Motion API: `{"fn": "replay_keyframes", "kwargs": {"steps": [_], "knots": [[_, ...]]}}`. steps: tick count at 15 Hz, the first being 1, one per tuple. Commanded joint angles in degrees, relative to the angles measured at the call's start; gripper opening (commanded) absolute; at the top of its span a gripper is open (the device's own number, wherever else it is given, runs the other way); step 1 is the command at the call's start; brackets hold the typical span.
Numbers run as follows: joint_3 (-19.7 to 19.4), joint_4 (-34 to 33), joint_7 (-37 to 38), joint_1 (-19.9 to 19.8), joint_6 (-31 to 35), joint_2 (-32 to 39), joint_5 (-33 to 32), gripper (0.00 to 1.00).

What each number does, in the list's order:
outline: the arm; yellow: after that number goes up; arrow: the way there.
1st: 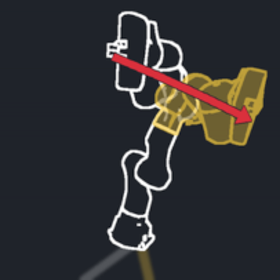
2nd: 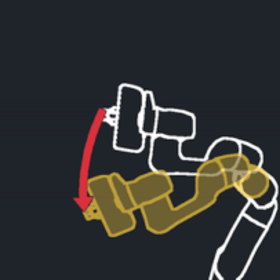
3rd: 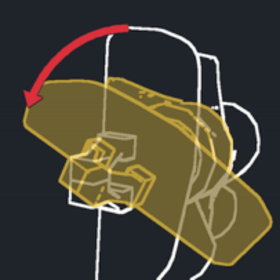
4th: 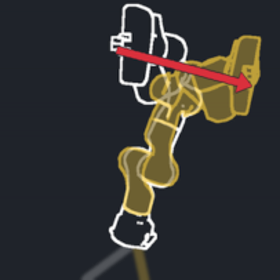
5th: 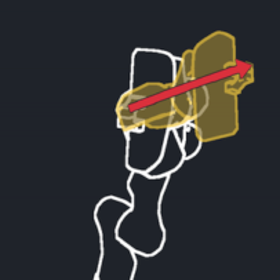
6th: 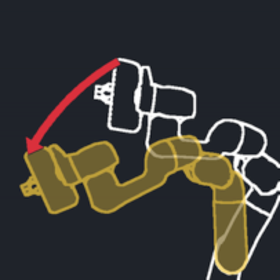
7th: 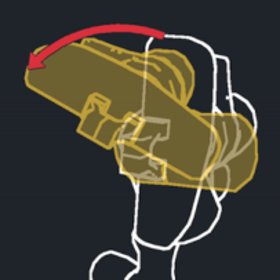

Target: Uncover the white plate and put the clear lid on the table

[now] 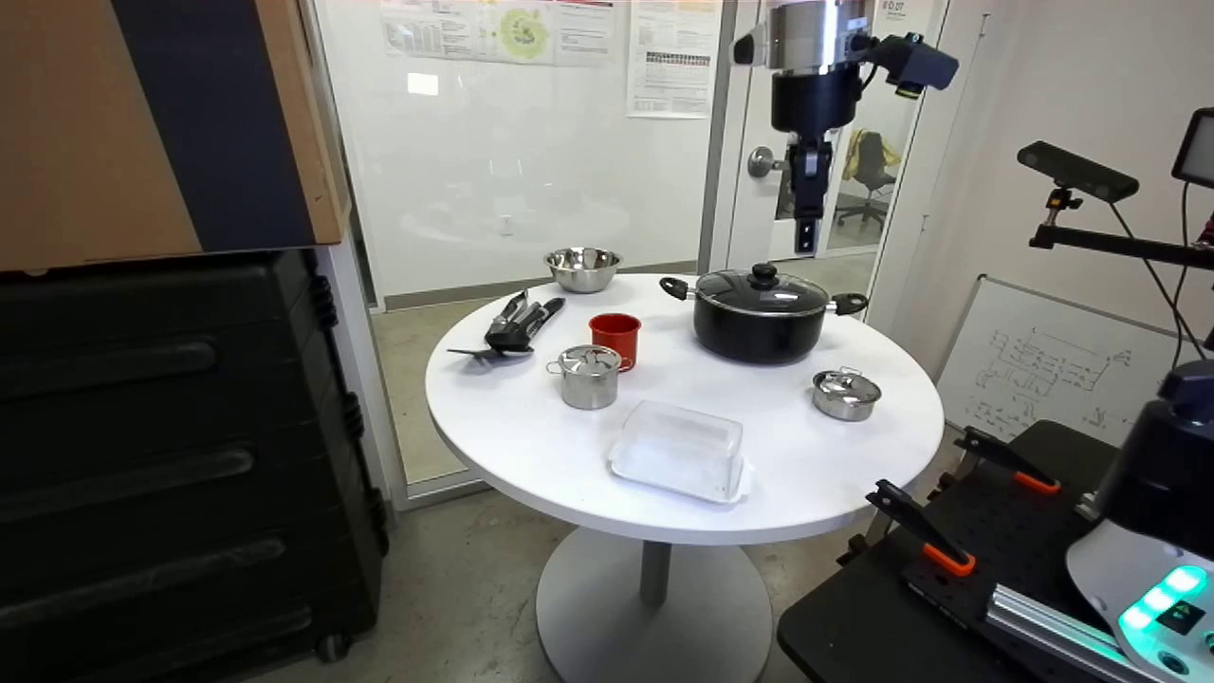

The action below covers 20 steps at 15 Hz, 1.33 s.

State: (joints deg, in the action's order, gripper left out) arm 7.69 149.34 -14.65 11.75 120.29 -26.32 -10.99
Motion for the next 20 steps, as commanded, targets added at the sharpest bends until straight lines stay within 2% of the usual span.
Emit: {"fn": "replay_keyframes", "kwargs": {"steps": [1, 3, 4, 5, 10, 15, 20], "knots": [[3.51, 2.37, 2.02, 1.74, 6.81, 2.61, -2.93, 1.00], [4.62, 2.37, 3.84, 1.12, 7.23, 3.57, -4.26, 1.00], [3.66, 1.35, 2.77, 0.77, 5.15, 3.55, -3.61, 1.00], [3.81, 2.10, 2.51, 1.77, 5.62, 3.17, -2.42, 1.00], [3.43, 1.92, 2.51, 1.16, 5.59, 3.36, -2.50, 1.00], [0.62, 3.63, -0.71, 3.27, 15.25, 9.13, 6.33, 1.00], [-0.95, 5.30, -1.41, 2.89, 25.15, 15.22, 14.81, 1.00]]}}
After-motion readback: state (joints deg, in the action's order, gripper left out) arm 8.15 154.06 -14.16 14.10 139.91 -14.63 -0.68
